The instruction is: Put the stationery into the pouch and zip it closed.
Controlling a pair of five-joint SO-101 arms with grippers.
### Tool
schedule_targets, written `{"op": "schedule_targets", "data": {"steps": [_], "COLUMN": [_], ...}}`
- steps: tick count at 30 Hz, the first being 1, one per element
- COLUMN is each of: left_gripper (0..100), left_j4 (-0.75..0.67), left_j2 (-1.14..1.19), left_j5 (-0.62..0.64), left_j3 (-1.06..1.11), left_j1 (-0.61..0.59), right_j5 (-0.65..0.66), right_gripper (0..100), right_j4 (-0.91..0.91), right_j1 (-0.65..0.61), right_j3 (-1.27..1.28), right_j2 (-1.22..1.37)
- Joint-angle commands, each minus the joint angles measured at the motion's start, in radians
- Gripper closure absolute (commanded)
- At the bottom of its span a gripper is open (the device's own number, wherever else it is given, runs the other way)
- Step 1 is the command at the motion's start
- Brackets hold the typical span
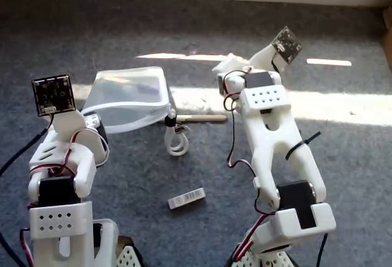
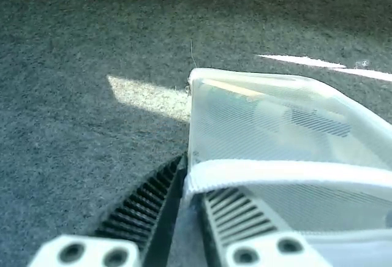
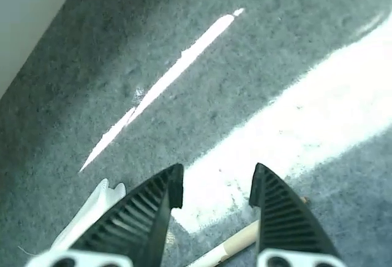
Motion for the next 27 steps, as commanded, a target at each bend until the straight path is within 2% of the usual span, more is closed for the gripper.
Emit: {"op": "schedule_targets", "data": {"steps": [1,4,11,27], "left_gripper": [99,99,99,99], "left_j4": [-0.025,-0.025,-0.025,-0.021], "left_j2": [-0.001,-0.001,-0.001,-0.001], "left_j5": [-0.009,-0.009,-0.009,-0.009], "left_j3": [-0.007,-0.007,-0.007,-0.007], "left_j1": [-0.016,-0.016,-0.016,-0.018], "right_j5": [-0.009,-0.035,-0.158,-0.166], "right_gripper": [82.6,82.7,82.5,82.5], "right_j4": [0.005,0.042,0.311,0.323], "right_j1": [0.007,0.007,-0.036,-0.186], "right_j3": [-0.079,-0.108,-0.312,-0.346], "right_j2": [0.024,0.064,0.143,0.343]}}
